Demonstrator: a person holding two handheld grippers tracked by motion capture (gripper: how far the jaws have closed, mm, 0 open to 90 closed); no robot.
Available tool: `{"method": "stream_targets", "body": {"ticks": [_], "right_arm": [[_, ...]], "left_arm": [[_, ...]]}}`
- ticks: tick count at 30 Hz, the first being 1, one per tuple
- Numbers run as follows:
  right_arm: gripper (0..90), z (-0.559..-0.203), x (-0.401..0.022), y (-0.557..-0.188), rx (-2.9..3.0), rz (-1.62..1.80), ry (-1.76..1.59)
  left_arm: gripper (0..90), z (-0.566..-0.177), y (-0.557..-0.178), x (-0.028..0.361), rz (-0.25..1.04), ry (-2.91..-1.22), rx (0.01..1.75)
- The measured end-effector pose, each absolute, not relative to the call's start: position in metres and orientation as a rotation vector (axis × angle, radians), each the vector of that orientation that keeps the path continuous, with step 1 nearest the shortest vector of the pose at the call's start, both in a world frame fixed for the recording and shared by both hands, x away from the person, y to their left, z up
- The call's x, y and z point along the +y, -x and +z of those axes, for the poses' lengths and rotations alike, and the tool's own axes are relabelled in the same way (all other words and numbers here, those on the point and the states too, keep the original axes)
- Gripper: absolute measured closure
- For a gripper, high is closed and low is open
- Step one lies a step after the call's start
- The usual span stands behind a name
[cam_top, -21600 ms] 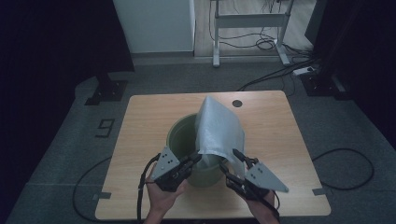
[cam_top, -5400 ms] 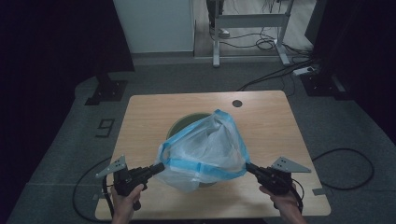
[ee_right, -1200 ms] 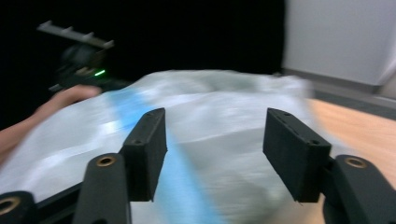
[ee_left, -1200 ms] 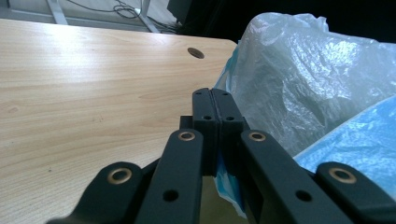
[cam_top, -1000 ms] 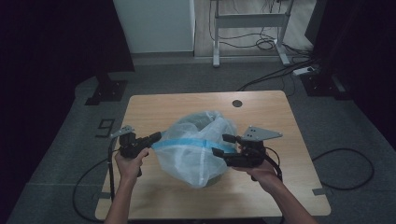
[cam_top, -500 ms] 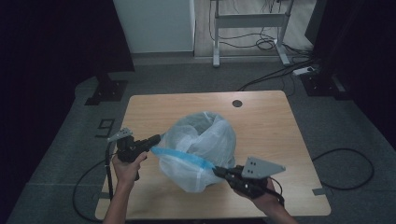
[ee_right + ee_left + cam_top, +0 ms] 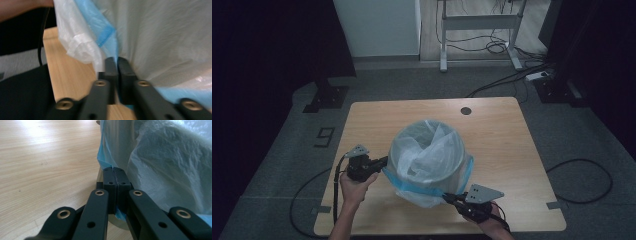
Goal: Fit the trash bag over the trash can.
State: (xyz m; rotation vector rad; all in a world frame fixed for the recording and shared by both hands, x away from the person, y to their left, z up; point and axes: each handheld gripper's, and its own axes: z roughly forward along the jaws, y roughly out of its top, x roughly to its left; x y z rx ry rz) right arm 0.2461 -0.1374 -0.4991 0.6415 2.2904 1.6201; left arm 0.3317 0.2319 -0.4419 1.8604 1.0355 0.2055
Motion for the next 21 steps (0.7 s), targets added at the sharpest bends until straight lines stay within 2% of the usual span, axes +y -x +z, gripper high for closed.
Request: {"method": "stream_targets", "body": {"ticks": [1, 3, 5, 6, 7, 8, 9, 12, 15, 17, 21], "right_arm": [[67.8, -0.496, -0.143, -0.244, 2.235, 1.658, -0.66], [65.2, -0.492, -0.148, -0.242, 2.203, 1.673, -0.667], [53.2, -0.479, -0.161, -0.24, 2.101, 1.684, -0.688], [53.2, -0.479, -0.161, -0.24, 2.101, 1.684, -0.688], [46.4, -0.471, -0.171, -0.245, 2.053, 1.664, -0.702], [46.4, -0.471, -0.171, -0.245, 2.053, 1.664, -0.702], [42.1, -0.462, -0.182, -0.257, 2.008, 1.64, -0.704], [40.0, -0.457, -0.192, -0.272, 2.0, 1.629, -0.714], [38.1, -0.453, -0.205, -0.304, 2.075, 1.673, -0.681], [37.6, -0.453, -0.206, -0.31, 2.082, 1.693, -0.67], [40.9, -0.452, -0.205, -0.323, 2.108, 1.764, -0.607]], "left_arm": [[88.7, -0.442, -0.332, 0.231, 0.204, -1.862, 1.036], [88.6, -0.442, -0.333, 0.231, 0.203, -1.861, 1.038], [88.4, -0.442, -0.333, 0.232, 0.199, -1.852, 1.041], [88.4, -0.442, -0.333, 0.232, 0.199, -1.852, 1.041], [88.2, -0.442, -0.333, 0.232, 0.196, -1.845, 1.041], [88.2, -0.442, -0.333, 0.232, 0.196, -1.845, 1.041], [88.2, -0.441, -0.333, 0.232, 0.196, -1.842, 1.042], [88.1, -0.441, -0.333, 0.231, 0.192, -1.837, 1.043], [88.0, -0.442, -0.335, 0.23, 0.184, -1.835, 1.036], [88.0, -0.443, -0.335, 0.23, 0.184, -1.838, 1.034], [87.9, -0.443, -0.337, 0.23, 0.18, -1.837, 1.036]]}}
